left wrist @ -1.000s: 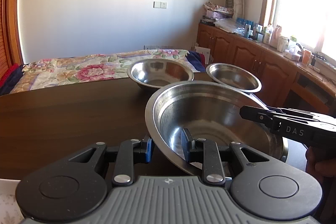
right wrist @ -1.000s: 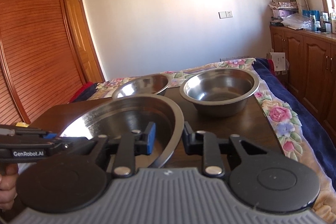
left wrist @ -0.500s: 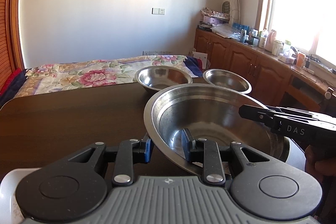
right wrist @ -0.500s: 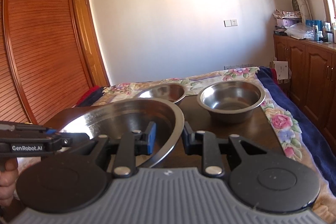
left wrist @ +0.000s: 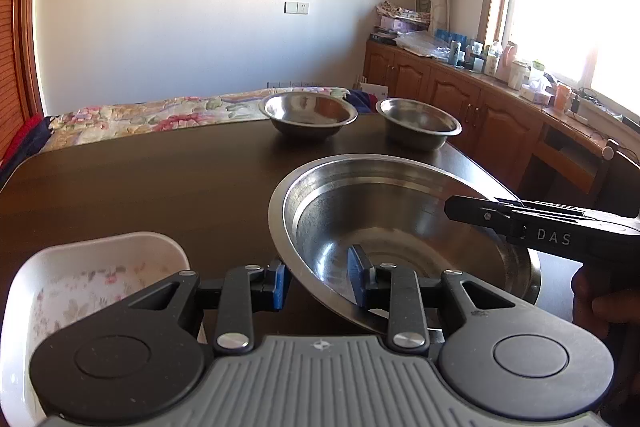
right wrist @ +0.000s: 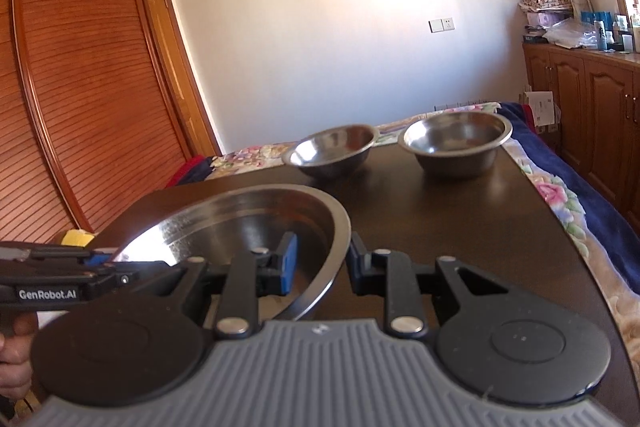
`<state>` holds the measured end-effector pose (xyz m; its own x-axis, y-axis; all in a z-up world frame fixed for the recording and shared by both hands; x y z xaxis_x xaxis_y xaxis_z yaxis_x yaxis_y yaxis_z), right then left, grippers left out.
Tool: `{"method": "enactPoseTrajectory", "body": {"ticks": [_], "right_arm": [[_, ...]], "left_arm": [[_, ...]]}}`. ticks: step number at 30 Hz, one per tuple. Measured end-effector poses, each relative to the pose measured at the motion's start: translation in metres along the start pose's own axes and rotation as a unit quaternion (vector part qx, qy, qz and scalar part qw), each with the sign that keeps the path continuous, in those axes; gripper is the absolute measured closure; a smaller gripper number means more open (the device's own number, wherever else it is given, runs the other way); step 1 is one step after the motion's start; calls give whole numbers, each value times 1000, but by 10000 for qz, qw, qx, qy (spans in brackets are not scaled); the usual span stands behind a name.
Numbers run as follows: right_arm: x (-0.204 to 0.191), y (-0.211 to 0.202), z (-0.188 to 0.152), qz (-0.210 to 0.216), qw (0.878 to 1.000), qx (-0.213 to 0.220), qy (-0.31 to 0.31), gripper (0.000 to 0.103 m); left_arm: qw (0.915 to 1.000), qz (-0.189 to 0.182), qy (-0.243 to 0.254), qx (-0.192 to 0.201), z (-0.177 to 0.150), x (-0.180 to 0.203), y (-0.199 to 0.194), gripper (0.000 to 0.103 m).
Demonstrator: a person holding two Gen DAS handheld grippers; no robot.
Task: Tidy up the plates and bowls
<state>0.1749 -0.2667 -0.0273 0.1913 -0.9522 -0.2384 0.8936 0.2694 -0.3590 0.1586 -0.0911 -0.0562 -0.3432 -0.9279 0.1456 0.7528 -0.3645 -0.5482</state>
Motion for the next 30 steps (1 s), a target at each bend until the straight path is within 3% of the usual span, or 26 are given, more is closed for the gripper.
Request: {"method": "enactPoseTrajectory", "body": {"ticks": [30], "right_arm": [[-15, -5, -10, 50, 9986, -363, -378, 74]], "left_arm": [[9997, 109, 80, -197, -15, -4, 1, 70]]}}
Point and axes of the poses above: each gripper's, at about its wrist camera, not at the fingertips, and y roughly the way its jaws point, x to its right, z to its top, the point moved 4 cm from there along y, roughly the way its jaws point, and after that the axes turned 4 degrees about -y, right-handed, at the moved point
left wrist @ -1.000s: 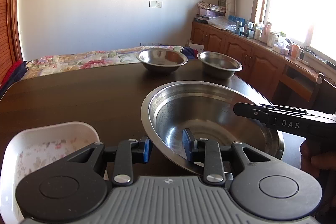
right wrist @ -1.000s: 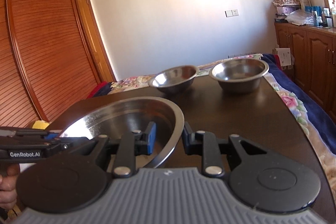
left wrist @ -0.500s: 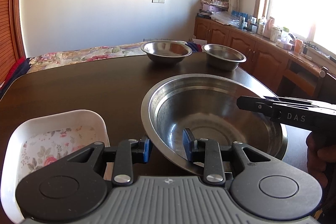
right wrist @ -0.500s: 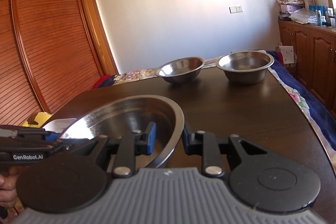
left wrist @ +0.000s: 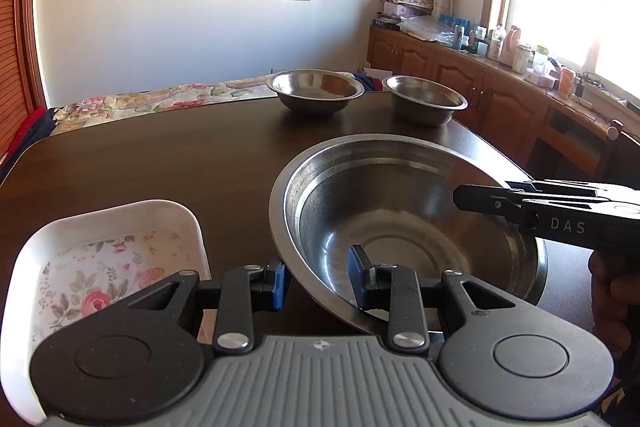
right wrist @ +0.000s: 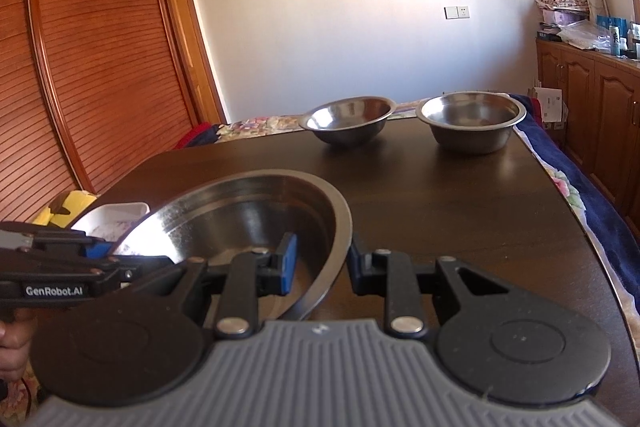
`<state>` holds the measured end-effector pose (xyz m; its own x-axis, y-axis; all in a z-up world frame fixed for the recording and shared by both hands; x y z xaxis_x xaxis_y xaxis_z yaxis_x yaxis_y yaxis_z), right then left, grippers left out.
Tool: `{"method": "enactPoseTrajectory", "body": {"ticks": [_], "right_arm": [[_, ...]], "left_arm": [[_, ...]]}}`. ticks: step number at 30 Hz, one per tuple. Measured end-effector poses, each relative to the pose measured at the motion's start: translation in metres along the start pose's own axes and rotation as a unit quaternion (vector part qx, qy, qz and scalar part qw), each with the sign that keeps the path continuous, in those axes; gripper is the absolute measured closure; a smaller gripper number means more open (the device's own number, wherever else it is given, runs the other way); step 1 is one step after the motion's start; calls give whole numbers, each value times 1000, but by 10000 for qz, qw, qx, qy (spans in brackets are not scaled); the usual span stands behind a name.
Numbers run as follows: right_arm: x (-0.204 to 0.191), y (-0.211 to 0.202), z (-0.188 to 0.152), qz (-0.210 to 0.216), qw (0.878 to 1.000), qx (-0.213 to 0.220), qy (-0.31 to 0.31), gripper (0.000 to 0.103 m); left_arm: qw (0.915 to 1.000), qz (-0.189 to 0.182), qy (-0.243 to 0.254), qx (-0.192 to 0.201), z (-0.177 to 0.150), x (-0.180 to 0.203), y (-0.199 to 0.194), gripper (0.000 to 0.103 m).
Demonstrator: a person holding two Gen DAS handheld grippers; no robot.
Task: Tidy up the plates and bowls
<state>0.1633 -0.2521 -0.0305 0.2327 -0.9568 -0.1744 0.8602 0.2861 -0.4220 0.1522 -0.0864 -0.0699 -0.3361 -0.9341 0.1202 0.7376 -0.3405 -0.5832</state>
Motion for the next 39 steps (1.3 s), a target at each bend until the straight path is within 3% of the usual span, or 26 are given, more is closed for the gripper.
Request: {"method": "enactPoseTrajectory", "body": {"ticks": [4, 9, 15, 24, 35, 39], "right_arm": [[0, -1, 0, -5, 10000, -16, -34, 74], [2, 1, 1, 64, 10000, -65, -20, 74], [3, -1, 8, 27, 9999, -43, -131, 72], [5, -6, 22, -107, 9992, 52, -379, 62], [18, -7, 60, -240, 9964, 185, -788, 61], [22, 3, 76, -218, 9951, 169, -952, 51]], "left_arm": [[10000, -25, -32, 23, -1, -1, 1, 70], [9999, 4, -89, 143, 0, -4, -2, 50], [9995, 56, -164, 257, 5, -7, -7, 41], [9988, 120, -200, 429, 19, -12, -12, 37], [9980, 276, -85, 570, 52, -21, -9, 37], [9976, 316, 3, 609, 70, -26, -2, 37]]}}
Point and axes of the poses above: each gripper's, at about its wrist camera, not at the fingertips, and y roughly the way its jaws point, x to its right, z to its top, the point moved 4 cm from there along y, roughly the way its jaws point, and after that the axes turned 4 degrees about -y, right-handed, at the moved point
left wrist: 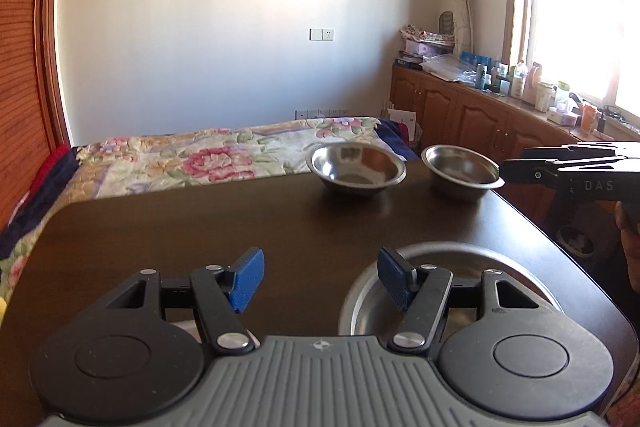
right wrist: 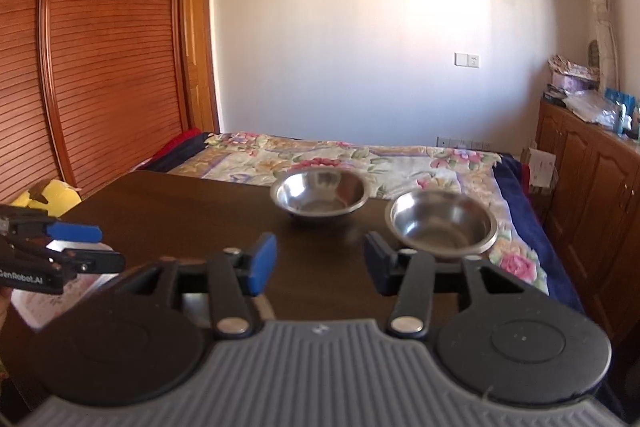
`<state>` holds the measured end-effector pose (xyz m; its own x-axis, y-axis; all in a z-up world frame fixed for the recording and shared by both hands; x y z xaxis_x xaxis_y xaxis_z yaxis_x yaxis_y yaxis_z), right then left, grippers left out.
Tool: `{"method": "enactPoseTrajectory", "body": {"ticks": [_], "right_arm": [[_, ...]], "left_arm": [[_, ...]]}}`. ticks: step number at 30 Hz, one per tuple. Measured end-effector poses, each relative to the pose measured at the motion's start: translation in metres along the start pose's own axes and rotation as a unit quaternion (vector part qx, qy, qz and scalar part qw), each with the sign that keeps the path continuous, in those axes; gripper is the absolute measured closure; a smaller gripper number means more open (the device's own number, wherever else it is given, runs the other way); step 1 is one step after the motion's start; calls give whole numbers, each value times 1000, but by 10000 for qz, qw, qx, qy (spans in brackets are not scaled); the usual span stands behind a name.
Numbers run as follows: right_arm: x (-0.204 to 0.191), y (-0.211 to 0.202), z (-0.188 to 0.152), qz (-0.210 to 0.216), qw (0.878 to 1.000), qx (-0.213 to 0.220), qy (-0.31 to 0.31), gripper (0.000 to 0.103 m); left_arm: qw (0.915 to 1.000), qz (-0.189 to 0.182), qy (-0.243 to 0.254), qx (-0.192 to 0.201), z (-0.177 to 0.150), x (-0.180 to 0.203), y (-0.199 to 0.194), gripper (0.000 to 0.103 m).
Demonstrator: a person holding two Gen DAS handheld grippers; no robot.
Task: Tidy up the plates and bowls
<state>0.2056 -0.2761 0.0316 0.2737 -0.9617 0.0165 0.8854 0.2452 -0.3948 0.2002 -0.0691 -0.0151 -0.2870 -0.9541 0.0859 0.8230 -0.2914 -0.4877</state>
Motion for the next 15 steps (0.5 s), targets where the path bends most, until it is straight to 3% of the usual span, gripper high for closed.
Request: {"method": "enactPoseTrajectory", "body": {"ticks": [15], "right_arm": [[38, 68, 28, 89, 9994, -222, 247, 51]], "left_arm": [[9999, 15, 81, -80, 51, -5, 66, 37]]}}
Point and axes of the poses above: each gripper's, at about its wrist camera, not at the fingertips, and y roughly the way its jaws point, x to its right, z to its top, the point moved 4 cm from there along y, roughly the way its jaws point, and after that the axes turned 4 degrees about -y, right-handed, at the moved point
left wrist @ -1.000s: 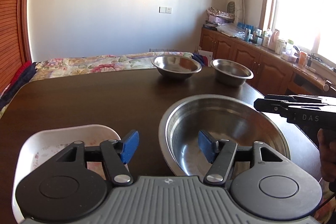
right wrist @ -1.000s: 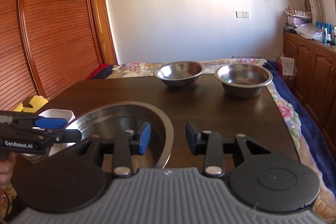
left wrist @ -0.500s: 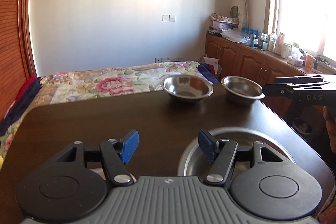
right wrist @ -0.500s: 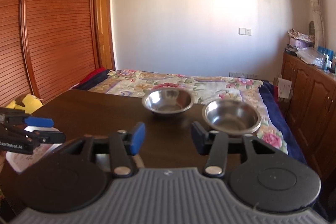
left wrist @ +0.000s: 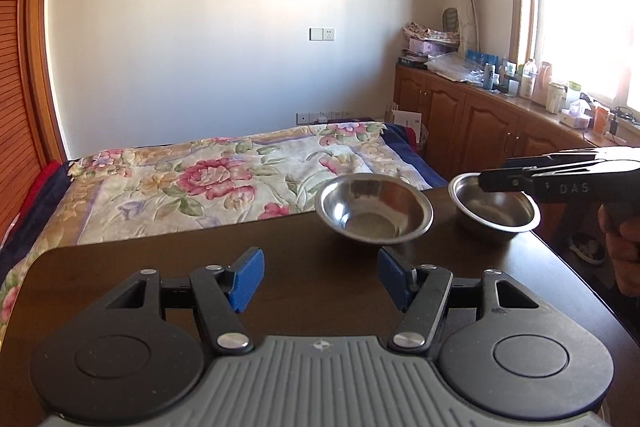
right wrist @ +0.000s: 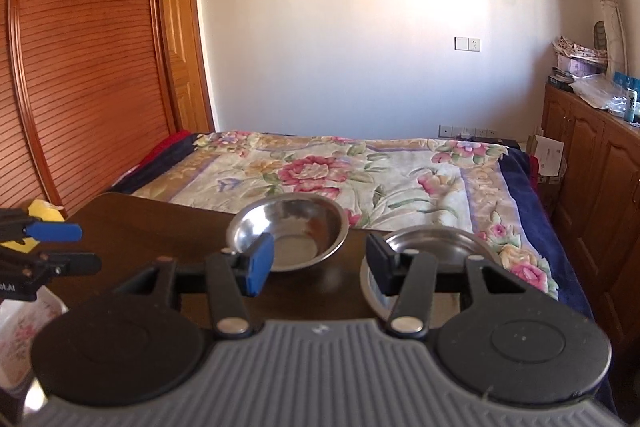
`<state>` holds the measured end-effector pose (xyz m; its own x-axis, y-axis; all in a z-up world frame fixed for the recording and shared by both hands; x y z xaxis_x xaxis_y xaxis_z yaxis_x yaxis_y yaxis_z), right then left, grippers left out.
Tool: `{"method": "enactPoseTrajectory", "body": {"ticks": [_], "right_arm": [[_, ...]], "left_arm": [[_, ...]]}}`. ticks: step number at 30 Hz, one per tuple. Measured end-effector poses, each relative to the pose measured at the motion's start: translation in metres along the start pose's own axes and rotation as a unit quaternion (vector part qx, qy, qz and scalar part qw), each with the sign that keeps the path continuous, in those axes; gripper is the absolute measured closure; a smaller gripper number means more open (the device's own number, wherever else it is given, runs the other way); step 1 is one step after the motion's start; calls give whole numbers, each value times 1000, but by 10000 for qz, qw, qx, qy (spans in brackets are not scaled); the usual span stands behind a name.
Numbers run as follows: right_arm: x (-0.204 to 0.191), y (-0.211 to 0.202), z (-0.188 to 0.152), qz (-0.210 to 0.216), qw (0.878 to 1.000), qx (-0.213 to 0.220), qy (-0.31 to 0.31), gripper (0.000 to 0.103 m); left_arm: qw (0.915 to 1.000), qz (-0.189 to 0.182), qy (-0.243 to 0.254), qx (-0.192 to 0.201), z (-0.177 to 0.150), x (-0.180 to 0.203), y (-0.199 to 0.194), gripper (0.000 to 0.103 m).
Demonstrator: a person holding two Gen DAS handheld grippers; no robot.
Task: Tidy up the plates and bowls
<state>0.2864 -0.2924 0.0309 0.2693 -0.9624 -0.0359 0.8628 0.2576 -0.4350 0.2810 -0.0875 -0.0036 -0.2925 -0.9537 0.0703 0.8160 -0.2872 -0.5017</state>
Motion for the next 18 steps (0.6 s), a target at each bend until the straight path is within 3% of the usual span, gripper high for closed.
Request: {"method": "enactPoseTrajectory", "body": {"ticks": [11, 18], "right_arm": [[6, 45, 7, 14, 9996, -295, 1, 52], [6, 68, 5, 95, 9987, -502, 40, 57]], "left_arm": [[9997, -107, 24, -227, 19, 2, 50, 37], [9986, -174, -42, -496, 21, -2, 85, 51]]}}
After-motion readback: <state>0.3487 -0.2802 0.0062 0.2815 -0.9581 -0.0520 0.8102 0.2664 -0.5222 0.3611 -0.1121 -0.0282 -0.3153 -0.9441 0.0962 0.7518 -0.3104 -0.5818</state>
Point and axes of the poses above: each gripper's, at about its wrist camera, not at the fingertips, and y roughly the way its jaws point, x to its right, z to its top, the point moved 4 cm from there along y, roughly the way its jaws point, and after that the axes turned 4 degrees about -y, right-handed, at the moved point
